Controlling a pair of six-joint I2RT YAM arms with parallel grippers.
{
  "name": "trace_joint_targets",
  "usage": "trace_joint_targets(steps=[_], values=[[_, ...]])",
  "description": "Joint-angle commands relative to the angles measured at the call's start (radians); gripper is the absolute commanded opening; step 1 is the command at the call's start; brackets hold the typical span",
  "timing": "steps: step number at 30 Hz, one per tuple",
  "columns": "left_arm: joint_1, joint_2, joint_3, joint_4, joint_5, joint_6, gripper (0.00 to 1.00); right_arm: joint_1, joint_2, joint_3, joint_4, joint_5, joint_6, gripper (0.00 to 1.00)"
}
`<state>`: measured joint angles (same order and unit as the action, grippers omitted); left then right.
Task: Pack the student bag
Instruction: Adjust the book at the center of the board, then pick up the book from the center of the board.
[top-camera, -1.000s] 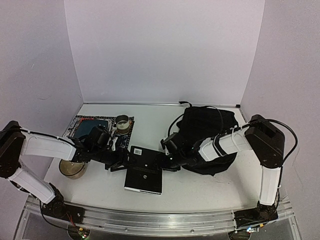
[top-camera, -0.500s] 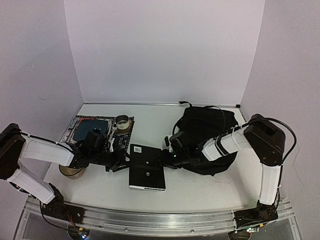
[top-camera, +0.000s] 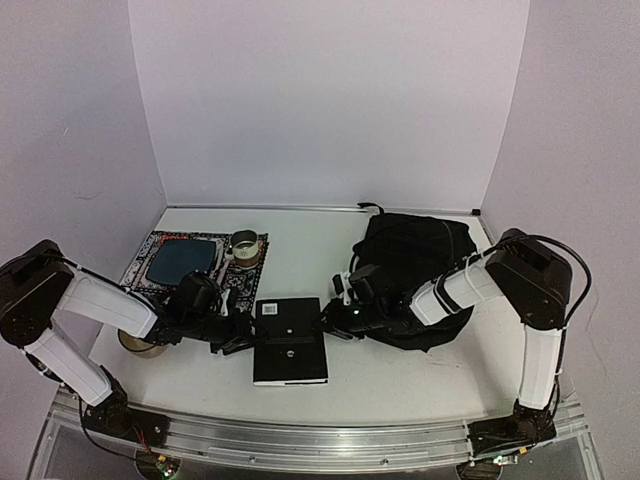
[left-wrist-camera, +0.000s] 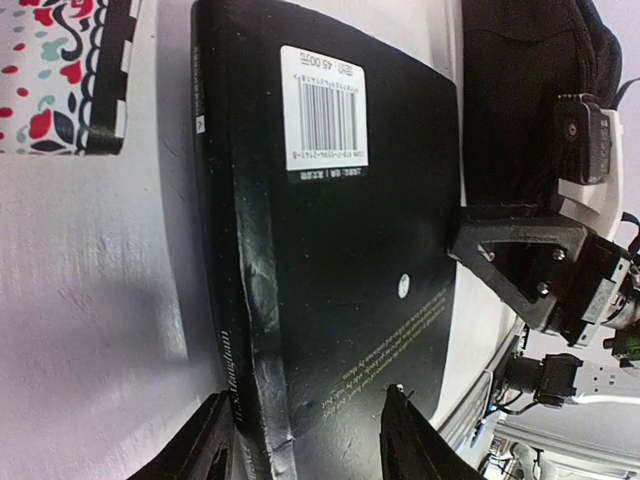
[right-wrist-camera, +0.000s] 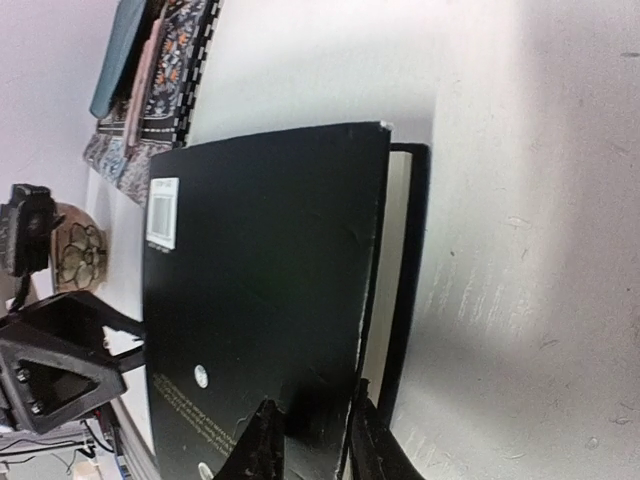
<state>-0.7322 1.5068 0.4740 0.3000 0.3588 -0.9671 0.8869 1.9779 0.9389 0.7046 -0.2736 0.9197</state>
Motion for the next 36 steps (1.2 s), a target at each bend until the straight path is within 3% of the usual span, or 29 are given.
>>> trace_joint_targets(steps=[1, 10, 18, 24, 31, 36], values=[[-0.016, 0.027, 0.011, 0.209, -0.001, 0.037, 0.51, 0.018, -0.071, -0.012, 0.165, -0.183, 0.028, 0.21], [-0.016, 0.078, 0.006, 0.208, -0.027, 0.054, 0.53, 0.007, -0.129, -0.034, 0.146, -0.188, 0.041, 0.29], [-0.016, 0.063, -0.01, 0.2, -0.047, 0.056, 0.55, 0.002, -0.172, 0.001, -0.069, -0.082, -0.024, 0.38], [-0.016, 0.053, -0.012, 0.196, -0.05, 0.062, 0.55, 0.002, -0.173, 0.034, -0.112, -0.089, -0.047, 0.4], [-0.016, 0.039, -0.014, 0.193, -0.043, 0.055, 0.55, 0.002, -0.163, 0.068, -0.091, -0.117, -0.029, 0.29], [-0.016, 0.001, -0.019, 0.194, -0.053, 0.044, 0.55, 0.001, -0.148, 0.09, -0.081, -0.114, -0.01, 0.05]])
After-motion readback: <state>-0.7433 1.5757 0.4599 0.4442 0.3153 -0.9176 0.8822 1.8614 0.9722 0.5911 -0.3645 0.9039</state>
